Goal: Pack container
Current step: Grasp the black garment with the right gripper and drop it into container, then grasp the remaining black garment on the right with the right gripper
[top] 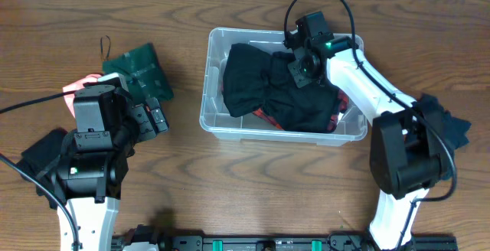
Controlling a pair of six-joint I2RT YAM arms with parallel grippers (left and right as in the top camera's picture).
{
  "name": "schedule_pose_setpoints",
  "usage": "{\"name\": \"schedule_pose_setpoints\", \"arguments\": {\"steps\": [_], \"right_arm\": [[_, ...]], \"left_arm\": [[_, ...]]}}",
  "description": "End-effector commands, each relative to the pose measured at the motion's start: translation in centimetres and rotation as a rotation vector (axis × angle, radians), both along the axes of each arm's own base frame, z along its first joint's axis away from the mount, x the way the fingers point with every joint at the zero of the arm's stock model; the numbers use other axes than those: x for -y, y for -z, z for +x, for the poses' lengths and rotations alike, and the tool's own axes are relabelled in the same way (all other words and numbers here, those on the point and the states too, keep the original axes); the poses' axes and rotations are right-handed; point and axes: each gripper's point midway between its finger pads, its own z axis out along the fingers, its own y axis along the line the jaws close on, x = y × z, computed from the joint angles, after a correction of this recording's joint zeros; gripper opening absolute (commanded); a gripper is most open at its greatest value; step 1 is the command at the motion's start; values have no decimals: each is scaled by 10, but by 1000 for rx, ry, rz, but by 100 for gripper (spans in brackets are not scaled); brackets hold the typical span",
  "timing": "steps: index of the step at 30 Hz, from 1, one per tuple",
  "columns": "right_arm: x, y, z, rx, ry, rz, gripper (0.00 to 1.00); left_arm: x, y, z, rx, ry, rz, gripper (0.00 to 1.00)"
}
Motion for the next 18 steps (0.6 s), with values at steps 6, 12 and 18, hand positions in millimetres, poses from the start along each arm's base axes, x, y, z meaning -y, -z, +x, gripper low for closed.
{"name": "schedule_pose_setpoints", "arguments": {"steps": [6, 12, 18], "right_arm": [[68, -185, 4, 392, 273, 121, 89], [203, -189, -47, 284, 707, 119, 99], [295, -118, -114, 36, 1006, 109, 99]], "left_arm": [[-1, -9, 3, 19, -3, 5, 98], [-1, -9, 3, 19, -3, 5, 98], [-1, -9, 3, 19, -3, 5, 98]]}}
